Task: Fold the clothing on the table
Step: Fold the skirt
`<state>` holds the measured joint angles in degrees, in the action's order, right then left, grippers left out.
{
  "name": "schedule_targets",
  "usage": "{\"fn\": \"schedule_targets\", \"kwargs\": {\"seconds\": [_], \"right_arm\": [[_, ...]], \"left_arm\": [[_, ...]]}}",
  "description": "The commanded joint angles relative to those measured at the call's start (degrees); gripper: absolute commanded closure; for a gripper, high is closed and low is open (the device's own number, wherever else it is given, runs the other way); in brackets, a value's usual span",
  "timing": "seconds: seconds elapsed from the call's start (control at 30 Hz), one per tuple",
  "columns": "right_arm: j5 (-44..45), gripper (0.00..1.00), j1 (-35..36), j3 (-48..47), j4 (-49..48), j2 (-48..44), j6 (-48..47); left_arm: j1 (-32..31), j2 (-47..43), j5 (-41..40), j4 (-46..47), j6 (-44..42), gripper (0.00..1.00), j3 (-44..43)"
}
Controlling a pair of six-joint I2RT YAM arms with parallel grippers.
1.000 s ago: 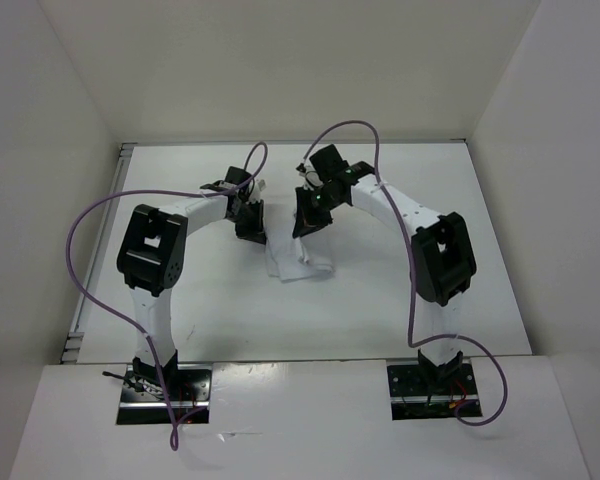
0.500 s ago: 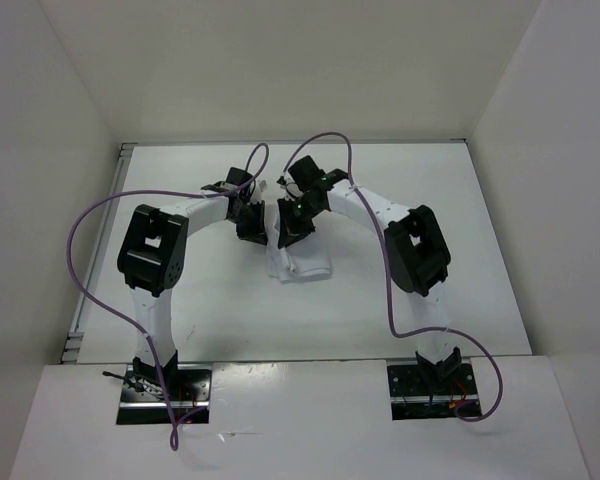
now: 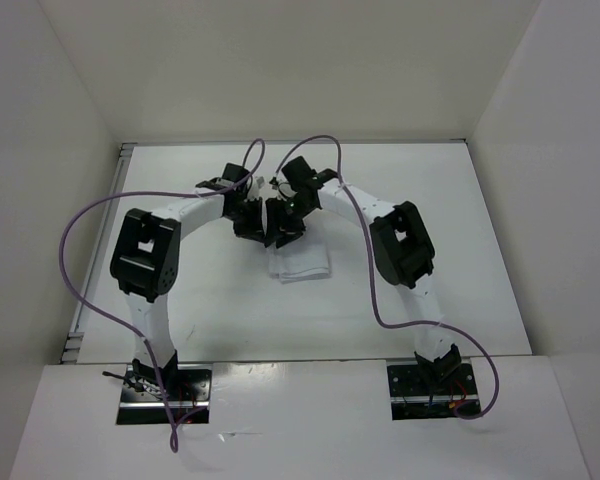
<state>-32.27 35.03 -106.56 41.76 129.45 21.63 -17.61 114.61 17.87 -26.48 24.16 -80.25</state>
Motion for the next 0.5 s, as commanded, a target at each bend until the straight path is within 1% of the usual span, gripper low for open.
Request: {"fn": "schedule_targets", "kwargs": {"seconds": [0.0, 0.07, 0.1, 0.13, 0.17, 0.23, 0.27, 0.33, 0.4, 0.43, 0.47], "right_arm": [[-4.6, 0.51, 0.0, -3.6, -1.3, -6.9, -0.2], [-3.7, 0.51, -1.6, -2.8, -0.2, -10.0, -0.2], [-1.9, 0.51, -2.4, -2.1, -0.2, -13.4, 0.4], [-0.6, 0.51, -4.1, -1.3, -0.2, -14.9, 0.4], [0.9, 0.6, -5.0, 0.4, -0.2, -16.2, 1.3], [4.6, 0.73, -7.7, 2.0, -0.2, -18.4, 1.3], [5.5, 0.85, -8.6, 2.0, -0.2, -18.4, 1.9], [6.3, 0.9, -10.2, 2.5, -0.2, -18.4, 1.9], [8.2, 0.9, -12.0, 2.5, 0.5, -17.8, 1.9], [8.7, 0.88, -12.0, 2.5, 0.5, -17.3, 2.4], [9.2, 0.87, -12.6, 2.5, 1.0, -17.3, 2.5]], "left_arm": [[2.0, -9.0, -1.2, -3.9, -1.0, 1.0, -4.7], [2.0, -11.1, -2.6, -5.7, -2.4, 1.0, -7.0], [2.0, -12.9, -2.6, -6.3, -2.5, 1.0, -9.1], [2.0, -13.7, -1.3, -7.1, -3.2, 1.0, -9.9], [2.0, -14.2, -0.2, -7.1, -3.9, 1.0, -10.6], [0.8, -14.9, 3.4, -7.7, -4.6, 0.99, -12.6], [0.2, -14.9, 4.5, -7.7, -5.2, 0.99, -13.2], [-0.4, -14.9, 10.3, -5.9, -5.2, 0.99, -13.7], [-0.4, -12.4, 15.3, -3.9, -5.2, 0.96, -13.7], [-0.4, -11.3, 16.2, -3.3, -5.2, 0.92, -14.9], [-0.4, -8.9, 17.0, -2.5, -5.2, 0.85, -15.6]]}}
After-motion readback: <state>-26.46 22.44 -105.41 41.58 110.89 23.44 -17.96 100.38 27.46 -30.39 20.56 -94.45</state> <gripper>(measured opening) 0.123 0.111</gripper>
